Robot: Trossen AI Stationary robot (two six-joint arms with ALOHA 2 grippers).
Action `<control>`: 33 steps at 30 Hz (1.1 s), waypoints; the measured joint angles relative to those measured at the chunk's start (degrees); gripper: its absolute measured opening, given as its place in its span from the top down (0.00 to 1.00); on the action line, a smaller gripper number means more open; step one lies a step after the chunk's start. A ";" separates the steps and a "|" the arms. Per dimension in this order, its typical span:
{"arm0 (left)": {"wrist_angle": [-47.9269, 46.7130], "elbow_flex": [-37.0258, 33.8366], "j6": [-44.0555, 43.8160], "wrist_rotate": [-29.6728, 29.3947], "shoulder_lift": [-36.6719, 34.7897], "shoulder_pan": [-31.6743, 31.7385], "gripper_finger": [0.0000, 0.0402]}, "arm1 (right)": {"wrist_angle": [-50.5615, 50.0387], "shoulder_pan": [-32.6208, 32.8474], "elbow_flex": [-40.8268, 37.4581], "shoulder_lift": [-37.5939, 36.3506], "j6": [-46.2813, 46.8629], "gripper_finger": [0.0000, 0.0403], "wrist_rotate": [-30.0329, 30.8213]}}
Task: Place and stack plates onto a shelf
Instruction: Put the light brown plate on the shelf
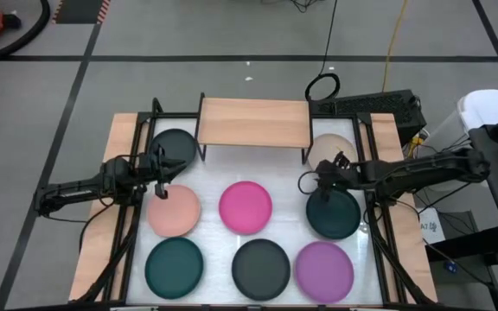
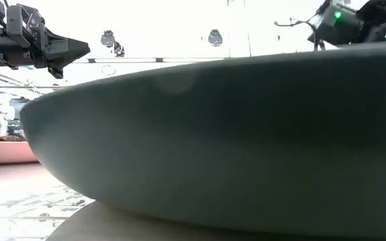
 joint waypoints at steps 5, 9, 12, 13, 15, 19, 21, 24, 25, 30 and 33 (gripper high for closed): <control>-0.01 0.00 0.00 0.00 0.00 0.00 0.79 | -0.56 -2.62 0.00 2.57 0.08 0.71 0.32; 0.01 0.00 0.00 0.00 0.00 -0.02 0.79 | -0.52 -3.71 0.00 4.92 -1.09 0.71 3.70; 0.01 0.00 0.00 0.00 0.00 0.00 0.79 | -0.16 -4.43 -0.02 6.78 -0.71 0.71 5.04; 0.01 0.00 0.00 0.00 0.00 -0.01 0.79 | 0.13 -4.60 -0.02 7.43 -0.34 0.71 5.44; 0.00 0.00 0.00 0.00 0.00 -0.02 0.79 | 0.52 -4.93 -0.02 8.85 0.38 0.71 5.93; 0.01 0.00 0.00 0.00 0.00 0.00 0.79 | 1.14 -5.30 -0.02 11.72 0.53 0.71 5.95; -0.01 0.00 0.00 0.00 0.00 0.00 0.79 | 1.14 -5.30 -0.02 13.08 0.53 0.71 5.93; -0.01 0.00 0.00 0.01 0.00 -0.02 0.79 | 1.12 -5.30 -0.04 14.70 0.51 0.73 5.93; 0.01 0.00 0.00 0.02 0.01 0.00 0.79 | 1.12 -5.30 -0.04 15.03 0.45 0.75 5.90; 0.00 0.00 0.00 0.02 0.01 -0.01 0.79 | 1.04 -5.26 -0.07 14.77 -0.46 0.95 6.47; 0.01 0.00 0.00 0.01 0.00 -0.01 0.79 | 0.56 -5.28 0.11 12.47 -0.22 0.97 9.34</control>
